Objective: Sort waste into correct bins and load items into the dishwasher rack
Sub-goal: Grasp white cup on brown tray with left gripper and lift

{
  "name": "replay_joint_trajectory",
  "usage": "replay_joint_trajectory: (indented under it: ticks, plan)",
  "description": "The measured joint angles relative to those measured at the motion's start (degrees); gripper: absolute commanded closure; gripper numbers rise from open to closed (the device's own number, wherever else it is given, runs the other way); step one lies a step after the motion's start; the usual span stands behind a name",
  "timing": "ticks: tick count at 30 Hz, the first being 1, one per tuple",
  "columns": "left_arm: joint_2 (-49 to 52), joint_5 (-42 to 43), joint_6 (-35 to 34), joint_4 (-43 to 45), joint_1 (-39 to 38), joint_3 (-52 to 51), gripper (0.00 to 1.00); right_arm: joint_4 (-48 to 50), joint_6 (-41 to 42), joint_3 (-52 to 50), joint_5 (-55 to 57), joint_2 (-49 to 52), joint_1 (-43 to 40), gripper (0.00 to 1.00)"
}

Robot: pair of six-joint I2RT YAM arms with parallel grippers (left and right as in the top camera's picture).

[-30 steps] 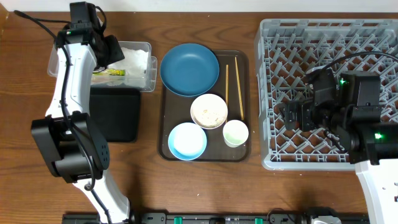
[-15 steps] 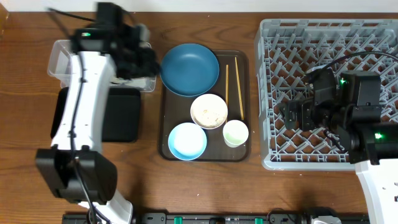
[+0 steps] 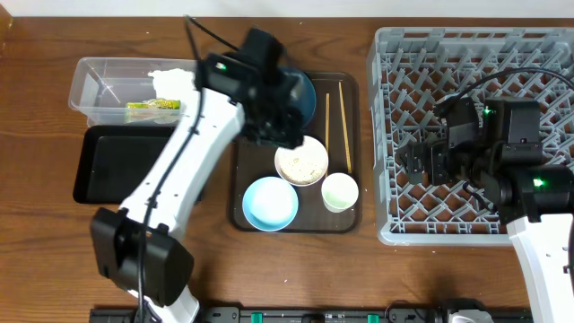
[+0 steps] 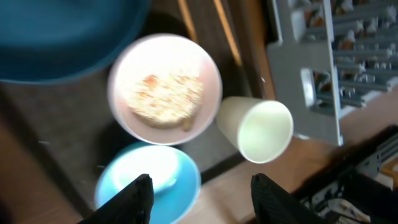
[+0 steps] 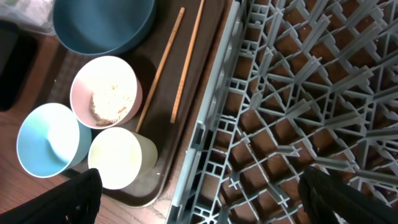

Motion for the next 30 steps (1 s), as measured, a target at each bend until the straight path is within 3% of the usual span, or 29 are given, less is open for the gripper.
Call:
replay_joint_trajectory:
  ticks: [10,15,26,30]
  plan:
    - [0.02,-0.07,-8.0,9.86,-9.97,-11.8,0.46,0.11,0.02,0.02,-0.17,0.0,0.0,0.01]
    - [0.02,-4.35,-13.0,13.2,-13.77,-14.99,0.46,0.09,0.0,0.02,-0.22,0.0,0.0,0.01]
    - [0.39,-9.29,-17.79,19.61,-15.72,-19.21,0.47,-0.2,0.0,0.02,-0.22,0.0,0.0,0.01]
    - [2.32,-9.53,-18.27,20.09,-15.74,-19.32,0.56,-0.24,0.02,0.02,-0.22,0.0,0.0,0.01]
